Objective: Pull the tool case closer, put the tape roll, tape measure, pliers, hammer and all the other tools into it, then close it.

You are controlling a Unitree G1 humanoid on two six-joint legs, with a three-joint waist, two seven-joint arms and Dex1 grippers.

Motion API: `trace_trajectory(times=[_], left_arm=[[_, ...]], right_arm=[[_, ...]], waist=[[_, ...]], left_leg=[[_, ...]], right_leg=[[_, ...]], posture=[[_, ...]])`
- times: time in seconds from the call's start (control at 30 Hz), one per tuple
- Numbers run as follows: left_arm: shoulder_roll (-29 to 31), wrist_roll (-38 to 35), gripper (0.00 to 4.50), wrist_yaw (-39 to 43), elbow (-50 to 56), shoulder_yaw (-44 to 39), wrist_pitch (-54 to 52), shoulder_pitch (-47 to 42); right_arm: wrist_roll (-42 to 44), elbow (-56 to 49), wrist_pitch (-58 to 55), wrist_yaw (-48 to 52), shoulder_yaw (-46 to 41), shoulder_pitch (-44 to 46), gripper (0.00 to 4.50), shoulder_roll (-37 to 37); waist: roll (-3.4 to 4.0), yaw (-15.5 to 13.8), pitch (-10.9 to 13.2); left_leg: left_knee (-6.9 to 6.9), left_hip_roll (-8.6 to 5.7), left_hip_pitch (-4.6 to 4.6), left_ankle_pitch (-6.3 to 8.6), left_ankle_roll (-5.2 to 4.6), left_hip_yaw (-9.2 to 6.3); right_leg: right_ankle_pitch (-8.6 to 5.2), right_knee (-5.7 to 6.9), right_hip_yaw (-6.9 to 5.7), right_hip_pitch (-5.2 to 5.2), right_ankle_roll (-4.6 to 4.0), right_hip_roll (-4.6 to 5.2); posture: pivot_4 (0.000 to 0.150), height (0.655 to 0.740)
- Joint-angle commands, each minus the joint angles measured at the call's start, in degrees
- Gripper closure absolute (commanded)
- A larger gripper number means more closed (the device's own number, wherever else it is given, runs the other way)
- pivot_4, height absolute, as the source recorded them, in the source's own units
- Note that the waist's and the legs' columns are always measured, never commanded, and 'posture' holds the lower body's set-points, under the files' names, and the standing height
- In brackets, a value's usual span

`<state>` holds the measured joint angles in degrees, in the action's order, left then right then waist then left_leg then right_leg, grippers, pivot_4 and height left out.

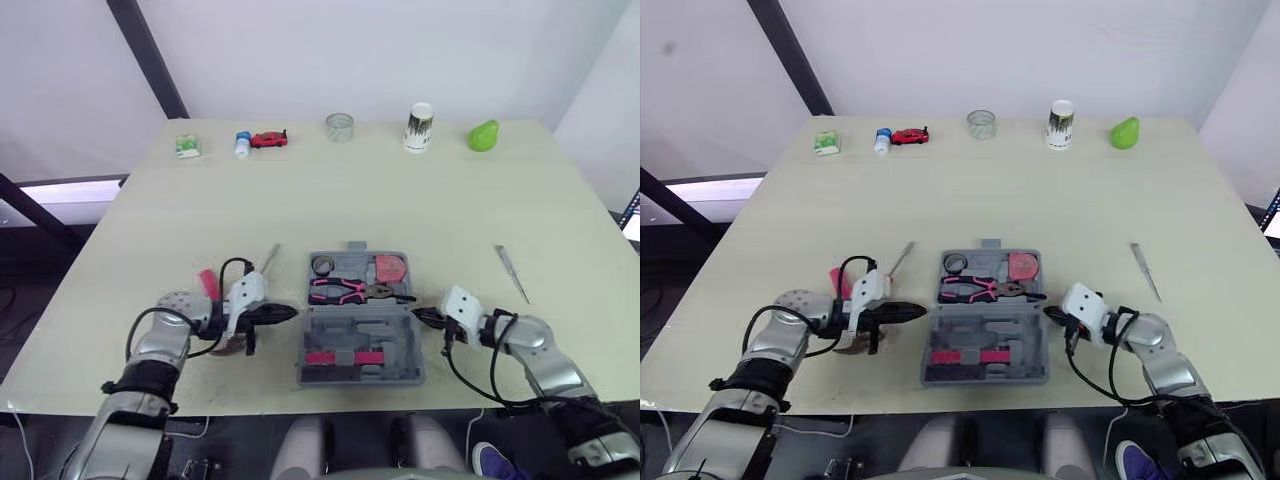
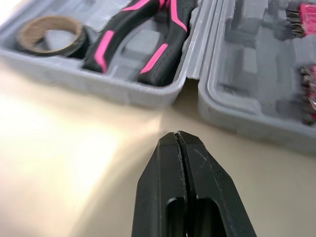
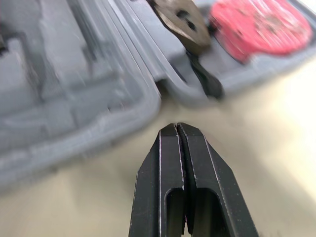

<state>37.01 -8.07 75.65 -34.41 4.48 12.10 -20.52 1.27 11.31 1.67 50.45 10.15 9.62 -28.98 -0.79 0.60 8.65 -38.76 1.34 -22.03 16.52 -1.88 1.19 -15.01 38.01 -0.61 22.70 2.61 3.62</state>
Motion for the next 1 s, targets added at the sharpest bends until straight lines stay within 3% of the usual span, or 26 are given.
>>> trace_trajectory(times=[0.03, 0.3, 0.53, 0.63, 0.8, 0.9, 1.0], left_arm=[[1.0, -1.9, 4.50, -0.5, 4.1, -1.8, -1.2, 1.3], [2.0, -10.6, 4.50, -3.1, 15.1, -9.4, -8.3, 7.9], [2.3, -19.1, 4.50, -11.5, 24.0, -21.2, -17.0, 17.4], [3.0, -21.0, 3.76, -13.3, 25.4, -26.8, -18.4, 23.5], [2.8, -23.6, 1.43, -15.4, 26.4, -34.7, -19.3, 31.3], [2.4, -24.1, 0.18, -15.7, 25.0, -39.6, -18.5, 37.0], [2.2, -24.7, 0.00, -15.6, 23.7, -42.3, -18.2, 40.1]], right_arm=[[1.6, -2.8, 0.9, -0.6, -2.3, -1.4, 4.47, -0.9], [6.6, -9.0, 0.0, -2.9, -8.8, -9.0, 4.47, -2.3], [14.7, -14.0, 0.6, -4.6, -20.5, -18.6, 4.47, -3.0], [18.2, -14.8, 1.2, -4.6, -26.5, -23.9, 4.50, -3.2], [24.1, -15.0, 1.5, -4.3, -35.6, -31.2, 4.50, -2.2], [25.8, -11.4, 4.0, -2.7, -41.4, -35.3, 3.68, -2.6], [27.0, -9.5, 4.9, -1.5, -44.1, -37.1, 2.28, -2.6]], waist=[[0.00, 0.0, 0.0], [0.00, 0.0, 0.0], [0.00, 0.1, 0.0], [0.00, 0.1, 0.0], [-0.02, -0.2, 0.0], [-0.02, -0.1, 0.0], [-0.04, -0.1, 0.0]], left_leg=[[0.00, 0.00, 0.01, 0.00, 0.00, -0.01], [0.03, 0.05, 0.01, 0.00, 0.00, -0.02], [0.09, 0.07, 0.03, 0.01, 0.00, -0.02], [0.14, 0.06, 0.05, 0.01, 0.00, 0.01], [0.27, 0.06, 0.08, 0.01, 0.01, 0.00], [0.27, 0.06, 0.13, 0.01, 0.01, 0.03], [0.35, 0.06, 0.16, 0.01, 0.02, 0.06]], right_leg=[[0.00, 0.00, -0.01, 0.00, 0.00, 0.00], [0.00, 0.00, -0.02, 0.00, 0.00, 0.01], [0.00, -0.04, -0.02, -0.02, -0.01, 0.16], [0.00, -0.04, -0.03, -0.01, -0.01, 0.22], [-0.02, -0.12, -0.01, -0.03, -0.02, 0.45], [-0.03, -0.14, 0.04, -0.06, -0.04, 0.50], [-0.08, -0.24, 0.12, -0.08, -0.11, 0.51]], posture=[[0.150, 0.7400], [0.150, 0.7400], [0.150, 0.7400], [0.150, 0.7400], [0.150, 0.7400], [0.150, 0.7400], [0.150, 0.7400]])
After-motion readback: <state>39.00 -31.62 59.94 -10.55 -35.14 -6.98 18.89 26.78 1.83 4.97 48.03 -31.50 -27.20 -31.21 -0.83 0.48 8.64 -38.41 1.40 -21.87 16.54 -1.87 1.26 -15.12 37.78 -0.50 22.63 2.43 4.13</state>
